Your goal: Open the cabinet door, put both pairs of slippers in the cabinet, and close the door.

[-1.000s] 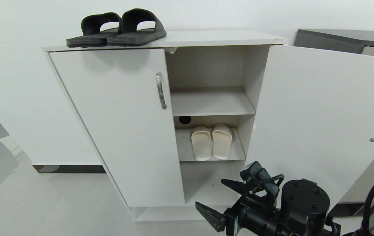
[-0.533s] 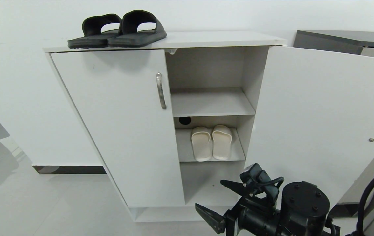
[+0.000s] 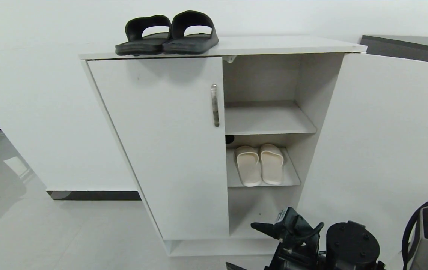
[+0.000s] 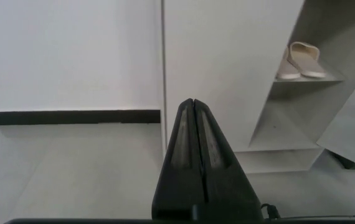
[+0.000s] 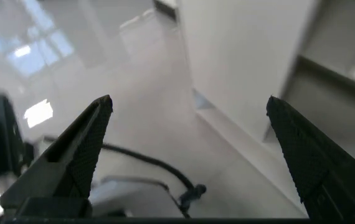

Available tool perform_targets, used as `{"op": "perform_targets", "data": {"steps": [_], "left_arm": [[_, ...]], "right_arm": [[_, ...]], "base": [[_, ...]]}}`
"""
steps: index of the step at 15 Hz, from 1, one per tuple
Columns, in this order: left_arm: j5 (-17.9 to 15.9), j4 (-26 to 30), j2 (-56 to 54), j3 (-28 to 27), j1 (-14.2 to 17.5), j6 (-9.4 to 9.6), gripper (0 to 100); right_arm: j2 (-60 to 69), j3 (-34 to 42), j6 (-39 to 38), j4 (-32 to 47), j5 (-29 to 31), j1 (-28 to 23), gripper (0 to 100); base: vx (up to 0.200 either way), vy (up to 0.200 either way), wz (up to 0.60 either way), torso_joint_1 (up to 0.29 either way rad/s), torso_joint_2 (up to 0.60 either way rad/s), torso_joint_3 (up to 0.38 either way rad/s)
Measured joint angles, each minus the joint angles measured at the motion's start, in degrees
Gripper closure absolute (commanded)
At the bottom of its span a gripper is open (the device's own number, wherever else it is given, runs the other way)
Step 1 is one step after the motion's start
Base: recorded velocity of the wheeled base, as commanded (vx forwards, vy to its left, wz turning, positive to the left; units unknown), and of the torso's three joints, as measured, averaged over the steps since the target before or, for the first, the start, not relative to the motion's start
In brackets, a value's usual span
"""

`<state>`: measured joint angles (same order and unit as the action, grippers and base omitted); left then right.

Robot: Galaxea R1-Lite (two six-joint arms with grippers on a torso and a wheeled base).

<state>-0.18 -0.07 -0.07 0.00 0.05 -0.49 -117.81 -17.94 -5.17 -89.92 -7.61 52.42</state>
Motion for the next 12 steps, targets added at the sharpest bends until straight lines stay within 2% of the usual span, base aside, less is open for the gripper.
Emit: {"op": "perform_targets", "data": {"steps": [12], "left_arm": [[0.0,0.0,0.0,0.0,0.0,-0.17,100]], "right_arm": [[0.0,2.3,0.4,0.0,-0.7,0.2,0]], "base": [[0.0,0.2,0.0,0.003,0.0,0.004]]}}
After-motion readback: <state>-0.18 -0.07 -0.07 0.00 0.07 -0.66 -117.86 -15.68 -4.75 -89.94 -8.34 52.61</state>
